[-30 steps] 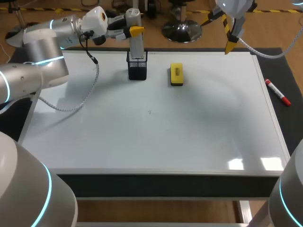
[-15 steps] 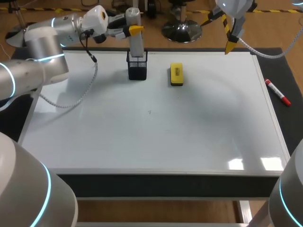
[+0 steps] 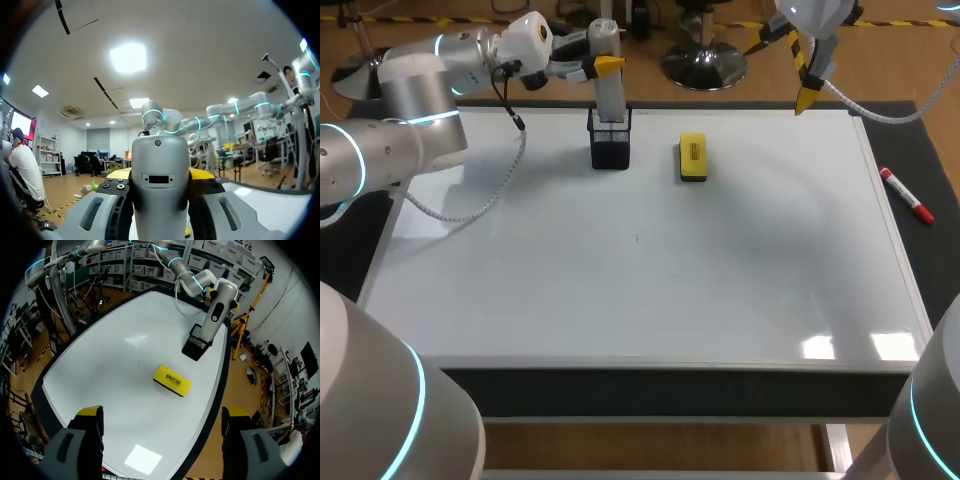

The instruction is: Pick up the inspection probe, press it on each red-marked spot on the whiteboard one by one, put down the probe, pick up the eraser, and wipe off all the red marks.

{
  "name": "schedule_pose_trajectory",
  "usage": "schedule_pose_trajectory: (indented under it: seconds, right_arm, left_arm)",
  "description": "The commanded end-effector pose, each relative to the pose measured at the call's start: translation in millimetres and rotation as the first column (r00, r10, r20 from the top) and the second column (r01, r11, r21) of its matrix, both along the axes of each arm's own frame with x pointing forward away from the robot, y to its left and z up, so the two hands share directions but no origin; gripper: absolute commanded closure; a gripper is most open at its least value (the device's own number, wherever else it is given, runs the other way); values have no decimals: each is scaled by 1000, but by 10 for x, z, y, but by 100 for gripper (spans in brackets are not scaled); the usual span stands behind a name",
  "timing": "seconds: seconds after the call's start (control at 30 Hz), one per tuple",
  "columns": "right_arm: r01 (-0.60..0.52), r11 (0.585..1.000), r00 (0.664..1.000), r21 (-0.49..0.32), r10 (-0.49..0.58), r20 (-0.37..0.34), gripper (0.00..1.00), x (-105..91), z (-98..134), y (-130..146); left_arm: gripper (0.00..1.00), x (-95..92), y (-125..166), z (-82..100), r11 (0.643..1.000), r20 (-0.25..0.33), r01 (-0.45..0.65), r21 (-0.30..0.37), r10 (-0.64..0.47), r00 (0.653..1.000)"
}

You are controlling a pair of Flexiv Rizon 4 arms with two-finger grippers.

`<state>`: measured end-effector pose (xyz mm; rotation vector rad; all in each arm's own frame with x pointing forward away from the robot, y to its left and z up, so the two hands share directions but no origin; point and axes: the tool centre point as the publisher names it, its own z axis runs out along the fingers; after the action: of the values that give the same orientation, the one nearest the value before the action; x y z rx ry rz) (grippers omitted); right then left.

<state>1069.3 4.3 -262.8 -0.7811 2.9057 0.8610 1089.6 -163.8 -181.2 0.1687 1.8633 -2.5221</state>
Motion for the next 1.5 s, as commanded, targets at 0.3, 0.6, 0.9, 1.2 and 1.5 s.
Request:
schedule_pose_trajectory:
  seconds: [0.3, 0.6, 0.9, 1.2, 1.5]
  right_arm:
    - [-2, 1000, 1000, -5, 2, -1, 0, 6, 8, -6]
    - [-2, 1000, 1000, -5, 2, -1, 0, 6, 8, -6]
    - [-2, 1000, 1000, -5, 2, -1, 0, 6, 8, -6]
    - [-2, 1000, 1000, -5, 2, -1, 0, 6, 8, -6]
    - [-2, 1000, 1000, -5, 2, -1, 0, 6, 8, -6]
  left_arm:
    - [100, 66, -5, -115, 1000, -18, 14, 3, -14, 1000]
    - [100, 84, -14, -214, 1000, -43, 15, 5, -15, 999]
    - [100, 53, -26, -328, 1000, -80, 19, 13, -18, 997]
    - [100, 54, -17, -500, 1000, -86, 28, 5, -27, 996]
    - [100, 75, -11, -659, 1000, -109, 30, 0, -30, 994]
